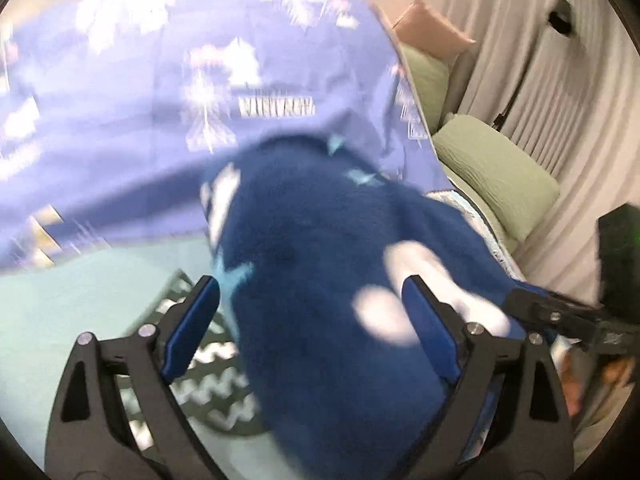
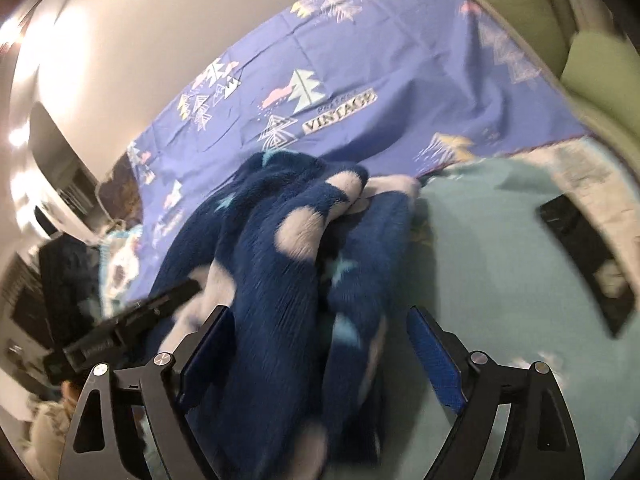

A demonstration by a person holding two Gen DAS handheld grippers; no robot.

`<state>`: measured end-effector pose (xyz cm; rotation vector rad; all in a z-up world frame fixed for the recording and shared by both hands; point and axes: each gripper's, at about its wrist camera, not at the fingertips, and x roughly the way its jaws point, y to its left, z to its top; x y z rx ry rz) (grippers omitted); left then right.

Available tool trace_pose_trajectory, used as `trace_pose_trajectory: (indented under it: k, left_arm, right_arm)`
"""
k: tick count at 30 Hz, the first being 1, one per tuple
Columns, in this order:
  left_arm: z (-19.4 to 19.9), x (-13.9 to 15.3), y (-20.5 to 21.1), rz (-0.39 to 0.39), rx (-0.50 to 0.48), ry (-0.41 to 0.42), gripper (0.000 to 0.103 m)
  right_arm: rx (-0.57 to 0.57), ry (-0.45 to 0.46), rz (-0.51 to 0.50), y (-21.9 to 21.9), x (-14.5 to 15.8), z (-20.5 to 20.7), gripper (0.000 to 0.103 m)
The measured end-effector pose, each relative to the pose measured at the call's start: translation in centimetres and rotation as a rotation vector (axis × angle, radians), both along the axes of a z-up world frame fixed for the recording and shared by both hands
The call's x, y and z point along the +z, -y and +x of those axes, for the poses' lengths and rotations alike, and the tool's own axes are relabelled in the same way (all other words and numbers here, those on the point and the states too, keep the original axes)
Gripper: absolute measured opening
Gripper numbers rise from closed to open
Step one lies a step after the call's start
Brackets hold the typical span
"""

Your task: Fold small clothes

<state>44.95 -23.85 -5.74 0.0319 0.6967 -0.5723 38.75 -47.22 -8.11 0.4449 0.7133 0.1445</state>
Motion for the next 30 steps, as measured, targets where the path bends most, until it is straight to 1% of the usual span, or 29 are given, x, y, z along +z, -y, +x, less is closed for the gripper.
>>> trace_pose_trajectory:
  k: [1, 2, 3, 4, 5, 7, 10, 12, 15, 18, 20, 23, 25, 28, 30]
  left_arm:
    - [-1.6, 1.1, 0.0, 0.046, 0.000, 0.070, 0.092]
    - [-3.1, 1.8, 0.0, 0.077, -0.005, 0.112, 0.093]
    - [-5.0, 2.8, 0.2, 0.115, -0.026, 0.154, 0.093]
    - [-6.7, 3.7, 0.2, 0.135, -0.041, 0.184, 0.094]
    - [-8.4, 4.4, 0.0, 0.142, -0.051, 0.209, 0.096]
    - [-12.6, 6.0, -0.8, 0.145, -0.070, 0.249, 0.099]
    - [-17.9, 7.8, -1.9, 0.141, -0.063, 0.275, 0.100]
    - [-21.5, 9.1, -3.0, 0.132, -0.053, 0.299, 0.100]
    - [-25.6, 10.8, -4.4, 0.119, -0.024, 0.350, 0.101]
    - [-29.3, 12.5, -5.9, 0.102, 0.010, 0.365, 0.102]
    - [-31.8, 13.3, -7.0, 0.102, 0.021, 0.368, 0.102]
    - [-34.9, 14.0, -8.3, 0.121, 0.053, 0.408, 0.102]
    - [-36.6, 14.2, -9.1, 0.143, 0.070, 0.415, 0.102]
    - [-38.3, 14.1, -10.5, 0.139, 0.102, 0.393, 0.102]
    - [-39.4, 13.8, -11.6, 0.135, 0.121, 0.386, 0.102]
  right_arm:
    - [-0.006, 0.022, -0.021, -0.4, 0.7, -1.9, 0.089]
    - [-0.018, 0.037, -0.048, -0.7, 1.2, -3.3, 0.089]
    - [-0.052, 0.057, -0.105, -1.6, 2.0, -5.8, 0.089]
    - [-0.073, 0.072, -0.146, -2.3, 2.7, -7.2, 0.089]
    - [-0.091, 0.090, -0.185, -3.2, 3.3, -8.7, 0.089]
    - [-0.145, 0.132, -0.273, -5.5, 4.8, -13.0, 0.089]
    - [-0.203, 0.181, -0.335, -8.4, 6.6, -18.8, 0.090]
    - [-0.230, 0.209, -0.333, -10.0, 7.7, -22.5, 0.092]
    - [-0.278, 0.235, -0.340, -11.3, 9.3, -26.5, 0.093]
    - [-0.328, 0.266, -0.353, -12.7, 11.0, -30.7, 0.093]
    - [-0.350, 0.286, -0.377, -13.7, 12.0, -33.2, 0.097]
    - [-0.378, 0.299, -0.447, -15.8, 13.0, -36.2, 0.099]
    - [-0.388, 0.309, -0.464, -17.2, 13.6, -38.1, 0.100]
    - [-0.398, 0.302, -0.435, -18.4, 14.0, -40.1, 0.102]
    - [-0.398, 0.305, -0.398, -19.0, 14.2, -41.6, 0.102]
